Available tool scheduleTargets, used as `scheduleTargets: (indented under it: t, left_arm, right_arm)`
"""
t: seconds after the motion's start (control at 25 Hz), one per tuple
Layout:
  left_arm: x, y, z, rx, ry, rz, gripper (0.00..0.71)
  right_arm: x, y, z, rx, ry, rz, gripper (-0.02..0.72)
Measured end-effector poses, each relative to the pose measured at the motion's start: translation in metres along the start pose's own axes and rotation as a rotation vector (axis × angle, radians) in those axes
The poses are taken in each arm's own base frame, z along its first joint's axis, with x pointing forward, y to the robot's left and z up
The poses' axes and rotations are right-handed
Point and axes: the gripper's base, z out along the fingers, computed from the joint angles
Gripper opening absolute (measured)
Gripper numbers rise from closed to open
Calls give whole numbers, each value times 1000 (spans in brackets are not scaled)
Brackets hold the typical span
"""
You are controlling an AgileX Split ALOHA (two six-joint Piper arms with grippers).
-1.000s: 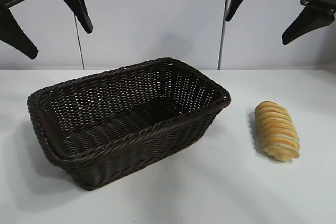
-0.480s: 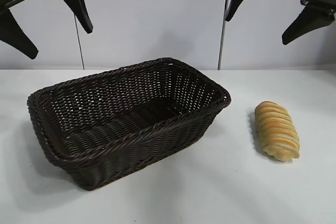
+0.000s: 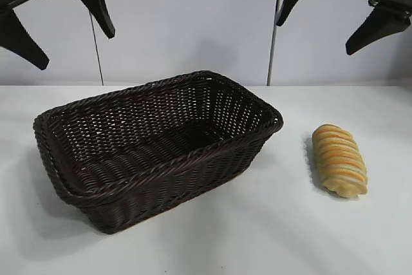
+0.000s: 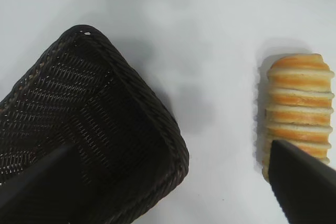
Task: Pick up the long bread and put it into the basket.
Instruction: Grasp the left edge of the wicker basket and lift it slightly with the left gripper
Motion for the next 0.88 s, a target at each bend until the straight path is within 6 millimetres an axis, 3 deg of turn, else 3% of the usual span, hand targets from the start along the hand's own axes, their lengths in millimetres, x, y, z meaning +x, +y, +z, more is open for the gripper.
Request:
scheduleTargets:
  t: [0.16,0.32,0.6,0.88]
  left_arm:
    - [10,7,-12,-81,-7,-2,666]
    - [35,19,-23,-138,-11,-39,666]
    - [73,39,15,-102,47,-159,665]
    - [92,56,44,-74,-18,-251,665]
  right_arm:
    - [0,0,0,0,0,-3,695]
    - [0,0,0,1,3,-3,695]
    - [1,0,0,3,8,-3,695]
    - [2,-1,0,8,25,-4,695]
